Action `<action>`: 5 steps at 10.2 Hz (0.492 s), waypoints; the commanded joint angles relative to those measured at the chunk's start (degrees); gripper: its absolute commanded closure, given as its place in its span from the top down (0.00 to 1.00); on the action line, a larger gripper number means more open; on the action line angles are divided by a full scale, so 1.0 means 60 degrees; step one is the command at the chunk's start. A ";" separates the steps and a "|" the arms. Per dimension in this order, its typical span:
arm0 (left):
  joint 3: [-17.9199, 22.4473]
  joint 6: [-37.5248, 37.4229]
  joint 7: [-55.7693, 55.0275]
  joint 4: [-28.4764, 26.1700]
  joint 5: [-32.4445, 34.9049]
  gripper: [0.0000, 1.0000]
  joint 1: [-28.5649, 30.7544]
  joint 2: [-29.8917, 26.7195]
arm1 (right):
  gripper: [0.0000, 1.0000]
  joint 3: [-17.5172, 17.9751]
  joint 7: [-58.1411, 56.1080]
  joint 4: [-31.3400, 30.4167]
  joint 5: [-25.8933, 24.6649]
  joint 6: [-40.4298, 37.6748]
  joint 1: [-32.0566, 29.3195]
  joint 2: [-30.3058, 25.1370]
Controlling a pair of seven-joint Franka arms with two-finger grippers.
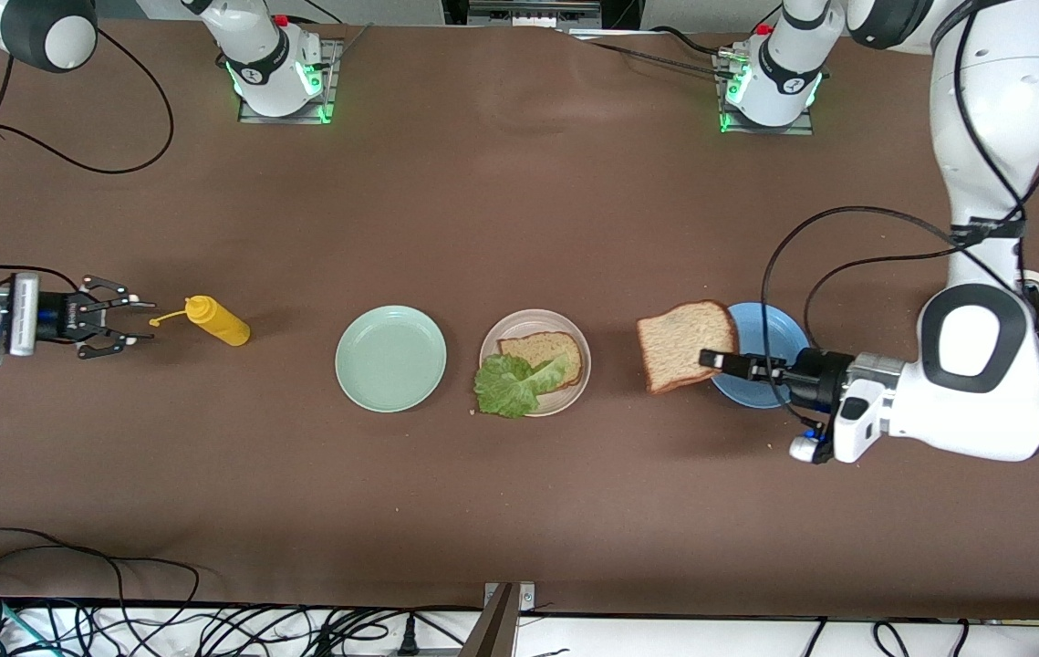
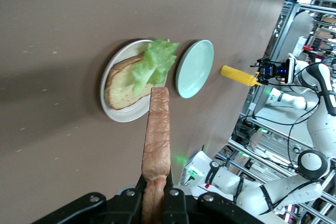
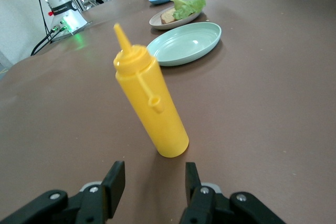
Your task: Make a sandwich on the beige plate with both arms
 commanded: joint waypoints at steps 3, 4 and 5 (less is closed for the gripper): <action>0.0104 0.2090 0.0268 0.0156 -0.1653 0.00 -0.1344 0.0878 | 0.54 0.0032 0.5596 0.1760 -0.2306 -0.0839 0.0361 -0.1700; 0.0104 0.2500 0.0558 0.0127 -0.2251 0.00 -0.1549 0.0982 | 0.54 0.0003 0.6900 0.1761 -0.2906 -0.0825 0.0696 -0.2228; 0.0118 0.2765 0.1039 0.0010 -0.2591 0.00 -0.1754 0.1099 | 0.54 0.0003 0.8363 0.1761 -0.3623 -0.0796 0.1062 -0.2755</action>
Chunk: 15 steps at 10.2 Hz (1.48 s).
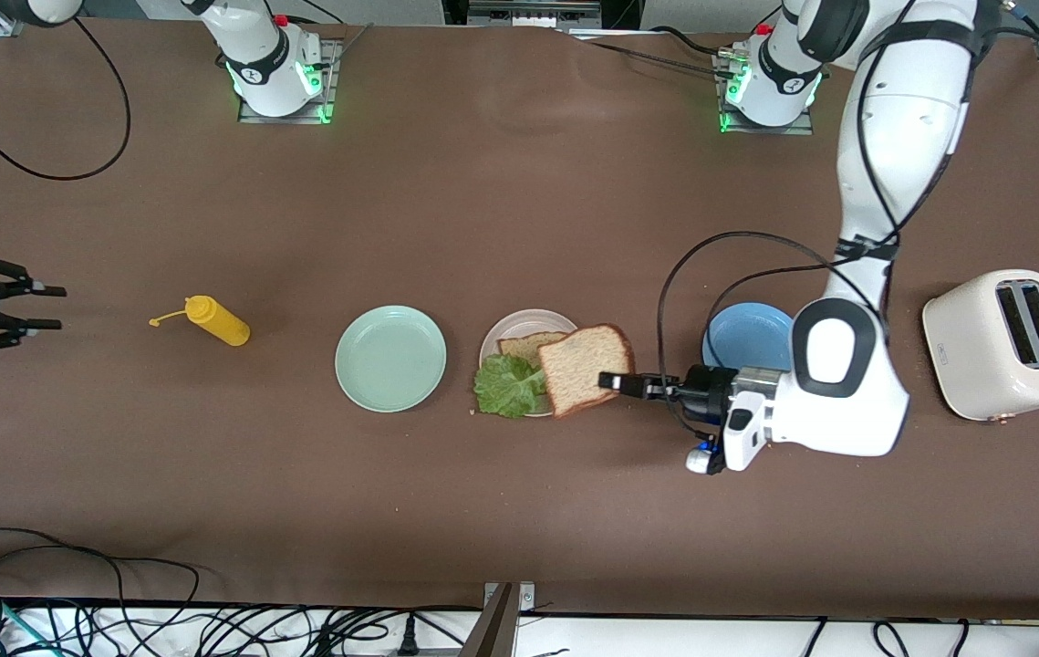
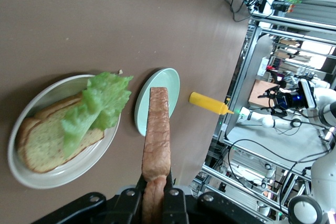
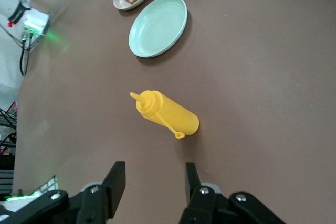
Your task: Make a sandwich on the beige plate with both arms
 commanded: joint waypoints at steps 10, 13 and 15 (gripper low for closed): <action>0.0132 0.1689 0.1833 -0.0623 -0.0678 0.00 -0.1077 0.0749 | 1.00 0.0127 1.1662 -0.0199 -0.4807 0.0614 0.3445 -0.2900; 0.0132 0.2187 0.1834 -0.0726 -0.0648 0.00 -0.1268 0.0808 | 1.00 0.0156 1.1873 -0.0228 -0.5173 0.0510 0.3756 -0.2900; 0.0147 0.2203 0.1848 -0.0726 -0.0634 0.73 -0.1282 0.0808 | 1.00 0.0142 1.1902 -0.0242 -0.5188 0.0510 0.3814 -0.2900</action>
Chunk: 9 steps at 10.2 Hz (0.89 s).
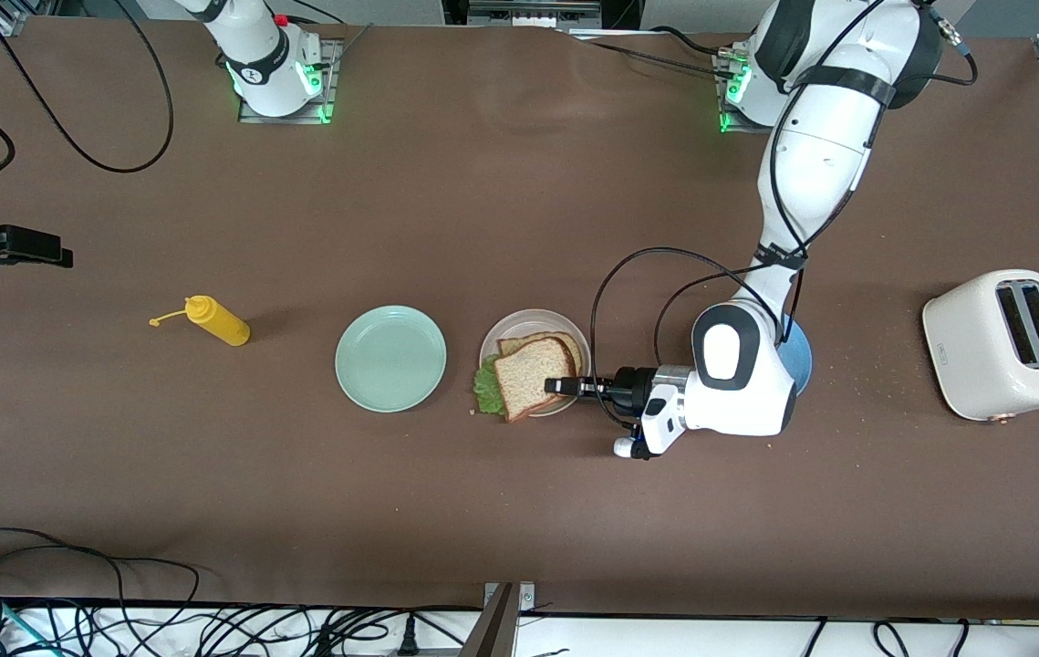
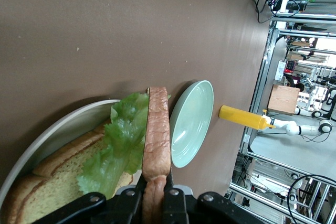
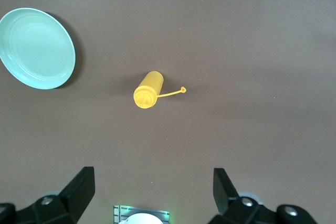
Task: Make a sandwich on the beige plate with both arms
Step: 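Lower the toast onto the lettuce and open the left gripper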
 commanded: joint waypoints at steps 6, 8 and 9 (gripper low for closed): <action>0.0579 0.0169 0.0115 -0.0162 0.1063 1.00 -0.0014 -0.0333 | 1.00 0.1435 0.0991 -0.0948 -0.0801 0.0026 -0.0603 -0.0830; 0.0813 0.0184 -0.0684 -0.0162 0.1077 1.00 -0.0116 -0.0406 | 1.00 0.1969 0.1006 -0.1442 -0.0993 0.0171 -0.1121 -0.1311; 0.0814 0.0488 -0.0952 -0.0162 0.1063 1.00 -0.0305 -0.0406 | 1.00 0.1970 0.1006 -0.2215 -0.1022 0.0637 -0.1151 -0.1807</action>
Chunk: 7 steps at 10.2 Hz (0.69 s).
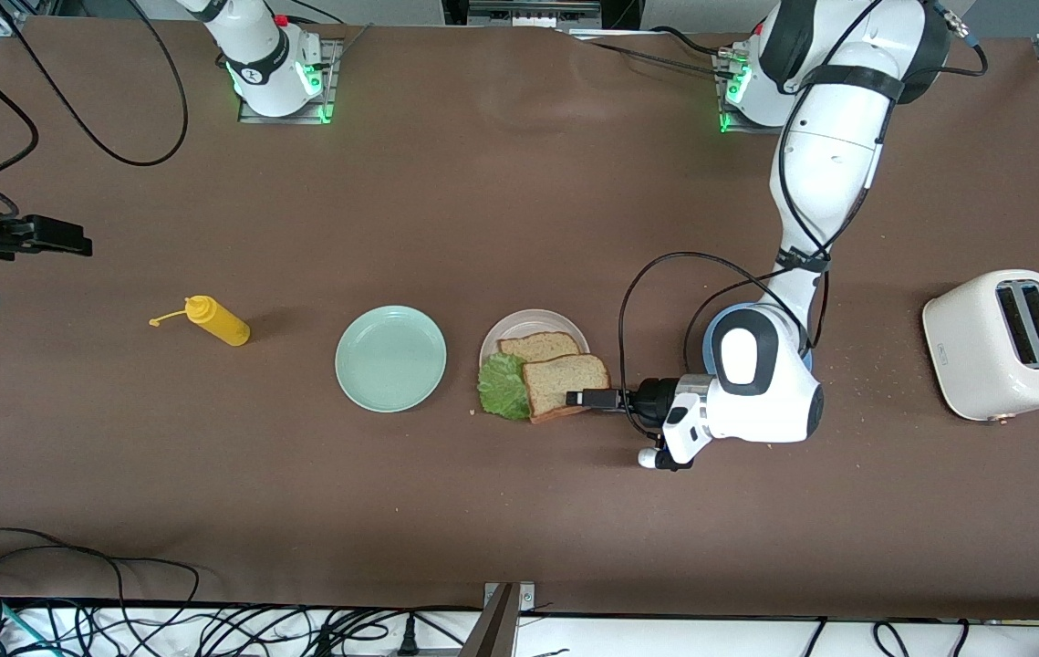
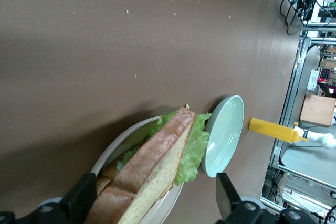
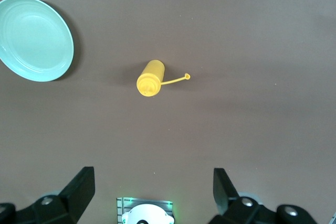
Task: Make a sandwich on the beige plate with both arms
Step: 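Lower the toast onto the lettuce and open the left gripper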
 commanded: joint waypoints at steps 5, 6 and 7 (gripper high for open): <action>0.0090 0.1148 -0.1029 -0.0179 0.0242 0.95 -0.0607 -0.0269 | 1.00 0.0890 0.0140 -0.1745 -0.0534 0.1058 -0.0765 -0.1210; 0.0076 0.1149 -0.1029 -0.0194 0.0242 0.92 -0.0607 -0.0269 | 1.00 0.1243 0.0126 -0.1672 -0.0565 0.1000 -0.1059 -0.1210; 0.0090 0.1178 -0.1058 -0.0179 0.0242 0.92 -0.0694 -0.0269 | 1.00 0.1246 0.0111 -0.1671 -0.0551 0.0956 -0.1076 -0.1239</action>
